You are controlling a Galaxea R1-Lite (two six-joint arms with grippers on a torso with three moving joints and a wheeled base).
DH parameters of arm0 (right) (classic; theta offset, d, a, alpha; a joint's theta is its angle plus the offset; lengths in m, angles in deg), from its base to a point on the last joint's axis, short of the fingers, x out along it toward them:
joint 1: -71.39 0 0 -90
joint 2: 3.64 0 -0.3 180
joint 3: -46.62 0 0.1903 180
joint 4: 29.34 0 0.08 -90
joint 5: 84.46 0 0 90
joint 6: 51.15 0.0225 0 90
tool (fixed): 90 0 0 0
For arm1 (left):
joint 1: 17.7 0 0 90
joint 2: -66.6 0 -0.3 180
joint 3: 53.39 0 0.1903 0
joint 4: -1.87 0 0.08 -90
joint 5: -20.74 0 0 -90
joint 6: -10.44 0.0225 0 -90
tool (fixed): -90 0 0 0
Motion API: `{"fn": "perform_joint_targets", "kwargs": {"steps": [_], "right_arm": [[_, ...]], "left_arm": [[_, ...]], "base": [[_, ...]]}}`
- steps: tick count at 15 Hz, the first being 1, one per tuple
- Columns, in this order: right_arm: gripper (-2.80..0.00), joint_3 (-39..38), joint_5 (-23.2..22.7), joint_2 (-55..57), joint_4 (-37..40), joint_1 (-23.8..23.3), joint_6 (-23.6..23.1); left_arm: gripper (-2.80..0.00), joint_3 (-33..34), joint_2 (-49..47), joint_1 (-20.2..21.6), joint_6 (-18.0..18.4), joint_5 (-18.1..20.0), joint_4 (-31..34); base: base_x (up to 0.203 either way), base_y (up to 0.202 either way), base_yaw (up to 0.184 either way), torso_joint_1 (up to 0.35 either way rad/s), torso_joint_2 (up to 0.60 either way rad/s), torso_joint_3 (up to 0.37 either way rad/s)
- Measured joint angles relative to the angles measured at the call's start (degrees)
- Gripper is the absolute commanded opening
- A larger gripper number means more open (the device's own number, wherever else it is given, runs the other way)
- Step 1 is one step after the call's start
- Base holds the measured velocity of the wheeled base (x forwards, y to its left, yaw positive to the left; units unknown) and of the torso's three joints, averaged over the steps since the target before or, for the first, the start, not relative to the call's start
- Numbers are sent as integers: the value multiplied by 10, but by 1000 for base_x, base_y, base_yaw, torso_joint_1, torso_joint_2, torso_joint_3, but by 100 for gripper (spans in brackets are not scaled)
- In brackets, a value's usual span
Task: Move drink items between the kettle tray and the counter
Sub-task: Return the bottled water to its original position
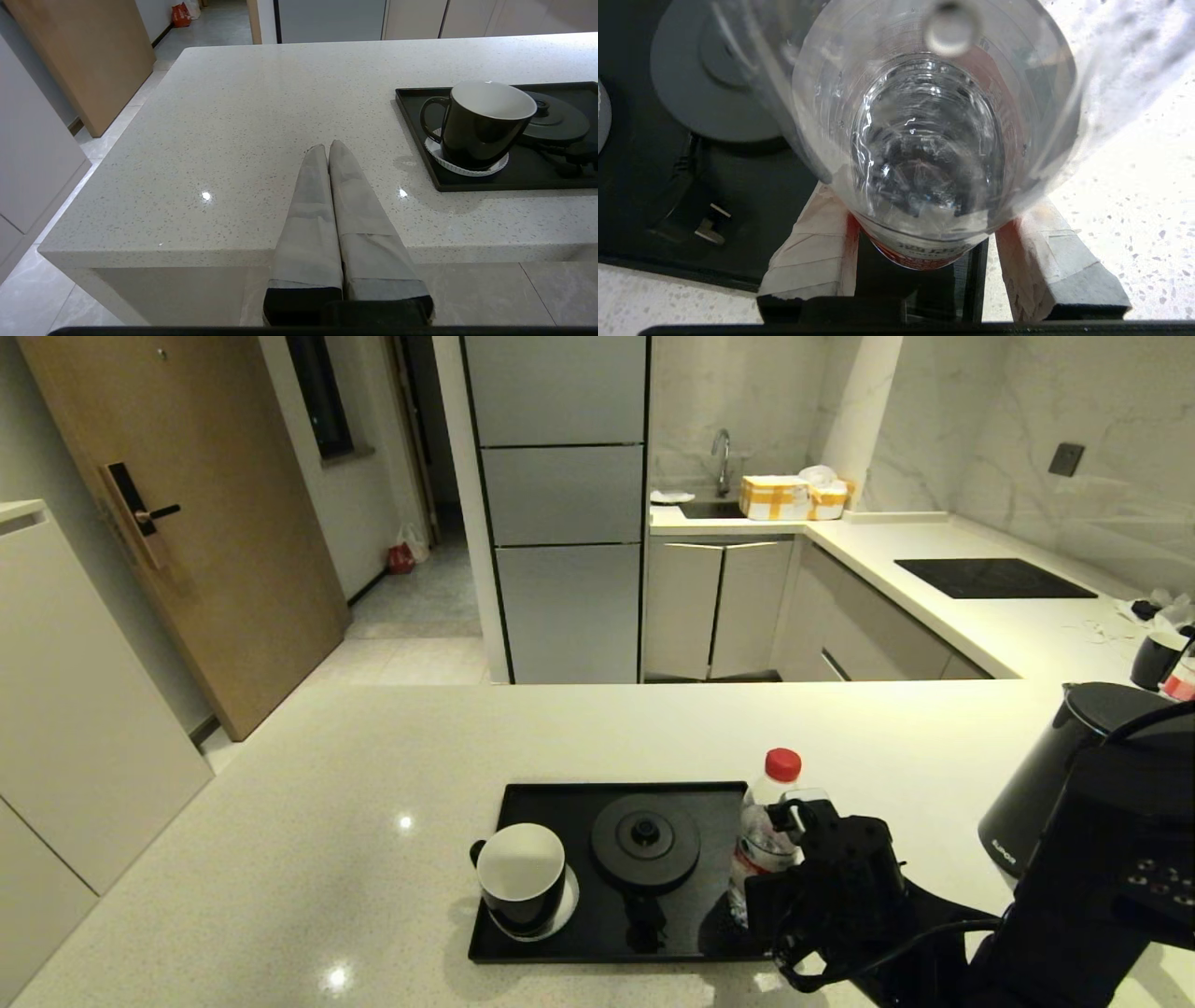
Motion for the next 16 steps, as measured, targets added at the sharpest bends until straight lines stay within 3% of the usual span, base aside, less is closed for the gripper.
{"fn": "perform_joint_targets", "kwargs": {"steps": [2,3,12,16], "right_arm": [[-280,1,0,0,0,-3,-1],[0,1,0,1,0,-3,-1],[0,-13,-1,-3,-13,-3,-5],[0,-37,-11,-60,23,3,-9]], "left_arm": [[-280,0,0,0,0,0,1],[-280,0,0,0,0,0,0],[-280,0,0,0,0,0,0],[-280,0,0,0,0,0,0]], "base": [[0,0,0,0,0,0],[0,0,0,0,0,0],[0,0,0,0,0,0],[0,0,0,0,0,0]]}}
